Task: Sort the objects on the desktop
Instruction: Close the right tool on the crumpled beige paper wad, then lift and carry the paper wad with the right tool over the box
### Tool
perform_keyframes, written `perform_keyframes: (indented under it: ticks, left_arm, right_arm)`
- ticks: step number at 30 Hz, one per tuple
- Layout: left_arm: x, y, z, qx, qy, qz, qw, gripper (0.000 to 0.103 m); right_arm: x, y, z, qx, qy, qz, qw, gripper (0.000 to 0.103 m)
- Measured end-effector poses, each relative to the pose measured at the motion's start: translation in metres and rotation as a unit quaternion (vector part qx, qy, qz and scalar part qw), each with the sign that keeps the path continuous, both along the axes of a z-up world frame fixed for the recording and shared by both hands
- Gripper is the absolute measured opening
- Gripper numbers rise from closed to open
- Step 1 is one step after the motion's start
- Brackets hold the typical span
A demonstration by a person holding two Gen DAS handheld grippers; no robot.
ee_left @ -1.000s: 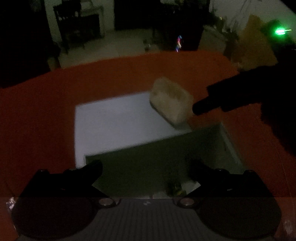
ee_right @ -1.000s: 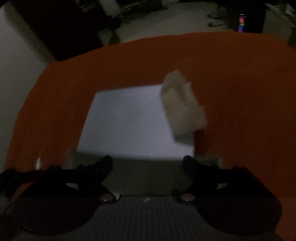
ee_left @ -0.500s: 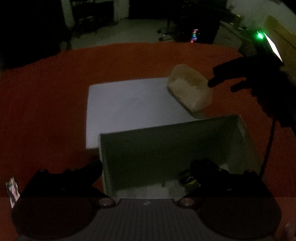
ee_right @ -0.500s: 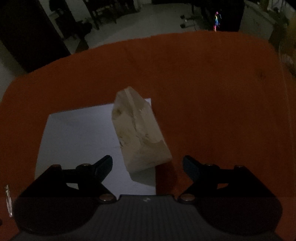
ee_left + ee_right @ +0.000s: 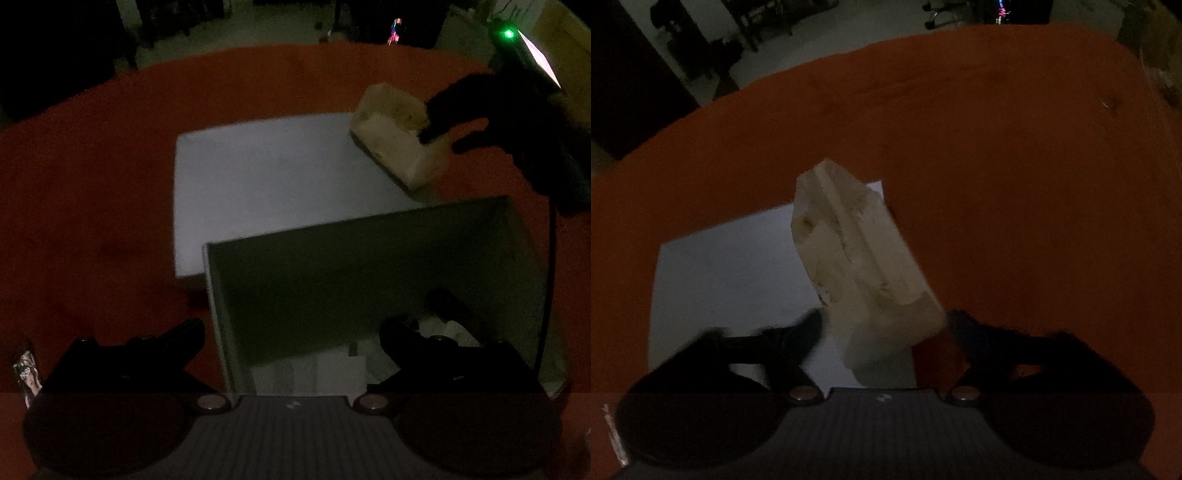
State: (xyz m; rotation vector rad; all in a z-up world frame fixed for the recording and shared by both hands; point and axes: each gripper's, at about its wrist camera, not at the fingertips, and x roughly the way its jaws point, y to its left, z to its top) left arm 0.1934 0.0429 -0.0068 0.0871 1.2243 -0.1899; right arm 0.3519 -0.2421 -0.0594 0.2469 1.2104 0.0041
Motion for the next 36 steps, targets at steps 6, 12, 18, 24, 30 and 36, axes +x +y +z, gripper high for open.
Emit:
perform_keyframes:
  ticks: [6, 12, 18, 24, 30, 36]
  left_arm:
    - [0.046, 0.001, 0.007, 0.047, -0.066, 0.029, 0.9963, 0.103]
    - [0.064, 0.008, 0.009, 0.049, -0.130, -0.011, 0.9903, 0.103]
    - [0.064, 0.028, 0.002, 0.017, -0.132, 0.004, 0.9911, 0.103]
    - [0.063, 0.028, 0.007, 0.006, -0.170, -0.009, 0.9853, 0.103]
    - [0.074, 0.004, -0.014, 0.037, -0.158, -0.043, 0.9857, 0.103]
    - [0.088, -0.002, -0.037, 0.020, -0.134, -0.030, 0.9904, 0.103]
  right_arm:
    - [-0.013, 0.024, -0.004, -0.092, -0.054, 0.102, 0.989, 0.008]
    - [-0.036, 0.031, 0.016, -0.073, -0.138, 0.271, 0.950, 0.007]
    - [-0.064, 0.048, 0.039, -0.032, -0.203, 0.406, 0.890, 0.007]
    - [-0.071, 0.061, 0.058, -0.021, -0.236, 0.409, 0.881, 0.007]
    - [-0.074, 0.075, 0.028, -0.042, -0.199, 0.437, 0.876, 0.007]
    - [-0.079, 0.085, -0.003, -0.090, -0.187, 0.441, 0.873, 0.032]
